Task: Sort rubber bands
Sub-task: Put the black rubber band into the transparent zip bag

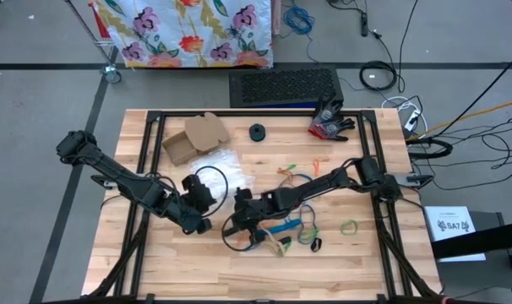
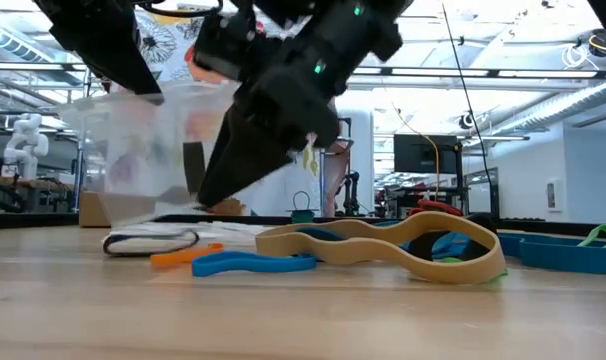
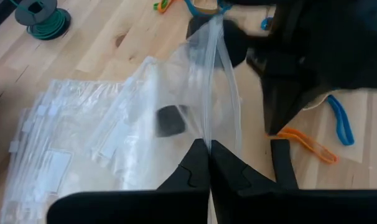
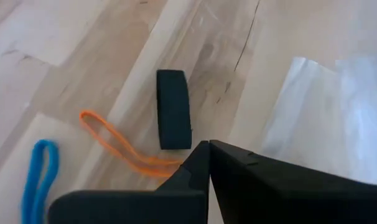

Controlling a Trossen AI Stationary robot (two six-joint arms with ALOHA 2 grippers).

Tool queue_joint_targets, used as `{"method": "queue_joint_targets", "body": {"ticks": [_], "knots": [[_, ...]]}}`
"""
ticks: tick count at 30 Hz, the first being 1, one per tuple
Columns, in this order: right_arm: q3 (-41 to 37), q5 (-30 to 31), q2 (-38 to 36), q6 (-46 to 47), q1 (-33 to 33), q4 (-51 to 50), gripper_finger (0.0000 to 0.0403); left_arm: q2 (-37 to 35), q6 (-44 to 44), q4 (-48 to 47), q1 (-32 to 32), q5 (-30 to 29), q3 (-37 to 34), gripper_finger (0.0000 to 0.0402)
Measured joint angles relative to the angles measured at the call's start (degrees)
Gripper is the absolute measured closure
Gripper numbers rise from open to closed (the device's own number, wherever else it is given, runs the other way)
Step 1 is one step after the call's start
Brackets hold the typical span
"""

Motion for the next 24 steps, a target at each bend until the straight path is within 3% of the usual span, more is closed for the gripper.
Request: {"method": "queue_joint_targets", "body": {"ticks": [10, 24], "knots": [[0.00, -2.53, -1.78, 6.56, 0.45, 1.86, 0.0390, 0.00, 0.83, 0.06, 0.02, -0.61, 0.00, 0.0401], [0.02, -3.46, 5.03, 6.10, 0.43, 11.88, 0.0242, 0.00, 0.98, 0.08, 0.07, -1.14, 0.00, 0.0401]]}}
